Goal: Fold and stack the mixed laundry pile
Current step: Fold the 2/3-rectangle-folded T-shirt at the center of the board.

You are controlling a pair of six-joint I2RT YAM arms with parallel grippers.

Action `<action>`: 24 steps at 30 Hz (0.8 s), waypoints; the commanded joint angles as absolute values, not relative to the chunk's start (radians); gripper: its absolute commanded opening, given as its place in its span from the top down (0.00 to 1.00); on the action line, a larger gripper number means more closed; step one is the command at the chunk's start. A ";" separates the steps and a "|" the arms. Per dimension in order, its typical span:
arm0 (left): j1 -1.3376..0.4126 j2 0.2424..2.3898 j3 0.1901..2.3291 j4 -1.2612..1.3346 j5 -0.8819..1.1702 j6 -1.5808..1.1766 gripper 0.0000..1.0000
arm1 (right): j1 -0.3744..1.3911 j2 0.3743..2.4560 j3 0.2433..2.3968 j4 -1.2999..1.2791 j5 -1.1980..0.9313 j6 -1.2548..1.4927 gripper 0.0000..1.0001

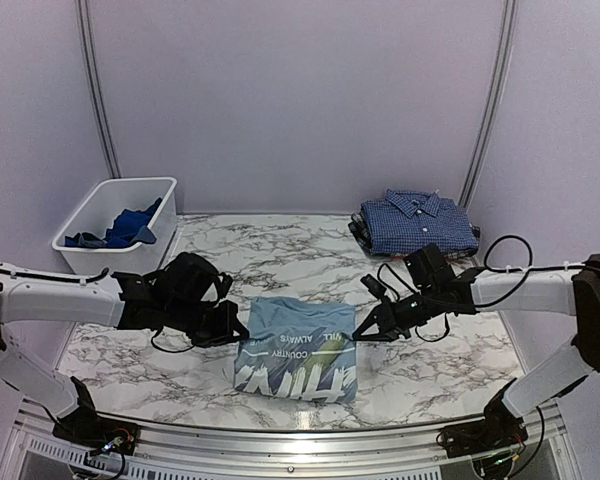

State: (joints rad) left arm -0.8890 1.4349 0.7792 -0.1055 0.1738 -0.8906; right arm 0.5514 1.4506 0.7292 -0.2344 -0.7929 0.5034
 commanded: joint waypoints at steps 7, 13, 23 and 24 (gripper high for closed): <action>-0.857 1.450 0.946 -0.251 0.138 -0.812 1.00 | 0.488 1.445 0.885 -0.382 -0.715 0.476 1.00; -0.793 1.527 1.030 -0.257 0.154 -0.751 1.00 | 0.425 1.507 0.952 -0.415 -0.715 0.438 1.00; -0.719 1.671 1.156 -0.258 0.201 -0.680 1.00 | 0.384 1.686 1.102 -0.407 -0.709 0.393 1.00; -0.711 1.682 1.164 -0.258 0.207 -0.676 1.00 | 0.383 1.702 1.118 -0.407 -0.706 0.391 1.00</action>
